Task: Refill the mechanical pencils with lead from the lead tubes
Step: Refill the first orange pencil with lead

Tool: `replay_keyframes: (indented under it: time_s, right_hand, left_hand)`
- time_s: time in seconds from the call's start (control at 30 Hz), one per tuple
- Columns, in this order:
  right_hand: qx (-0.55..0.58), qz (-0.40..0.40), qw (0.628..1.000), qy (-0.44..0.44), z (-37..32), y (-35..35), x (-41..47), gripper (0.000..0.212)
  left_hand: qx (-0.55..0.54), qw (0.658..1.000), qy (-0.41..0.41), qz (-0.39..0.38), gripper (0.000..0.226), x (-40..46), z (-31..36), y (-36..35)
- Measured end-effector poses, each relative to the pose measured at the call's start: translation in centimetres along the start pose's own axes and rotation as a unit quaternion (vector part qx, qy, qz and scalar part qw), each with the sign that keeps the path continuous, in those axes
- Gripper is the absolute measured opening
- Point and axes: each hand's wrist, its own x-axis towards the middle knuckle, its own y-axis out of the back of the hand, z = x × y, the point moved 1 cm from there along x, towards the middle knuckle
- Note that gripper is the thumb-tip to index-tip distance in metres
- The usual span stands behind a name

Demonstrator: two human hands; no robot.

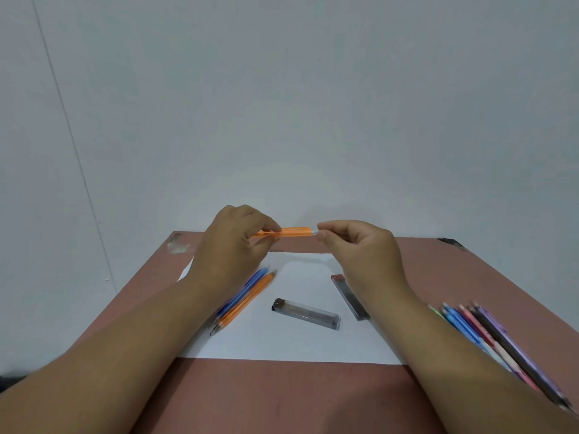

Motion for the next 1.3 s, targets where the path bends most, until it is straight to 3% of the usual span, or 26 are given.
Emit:
replay_keyframes:
  time_s: [0.27, 0.5, 0.67, 0.8, 1.0, 1.3]
  right_hand:
    - [0.047, -0.017, 0.998, -0.032, -0.3, 0.2, 0.0, 0.007]
    - [0.174, -0.059, 0.976, -0.113, -0.2, -0.7, -0.3, 0.012]
    - [0.36, -0.03, 0.918, -0.163, -0.7, 0.0, 0.3, 0.018]
    - [0.45, 0.018, 0.87, -0.199, -0.6, 0.5, 0.8, 0.014]
    - [0.563, 0.025, 0.802, -0.197, -0.2, 2.1, 1.6, 0.034]
    - [0.617, 0.01, 0.771, -0.156, -0.5, 3.0, 1.2, 0.041]
  left_hand:
    - [-0.014, 0.999, -0.038, 0.005, 0.012, 0.0, 0.5, 0.2]
    - [-0.031, 0.995, -0.085, 0.033, 0.012, -0.1, 2.9, 0.2]
    - [-0.124, 0.991, -0.044, -0.009, 0.017, -0.2, 3.3, 0.2]
    - [-0.201, 0.978, 0.005, -0.052, 0.036, -0.5, 3.5, 0.3]
    - [-0.33, 0.927, 0.133, -0.117, 0.048, -0.7, 3.8, 0.5]
    - [-0.324, 0.911, 0.145, -0.209, 0.059, -1.1, 4.6, 0.6]
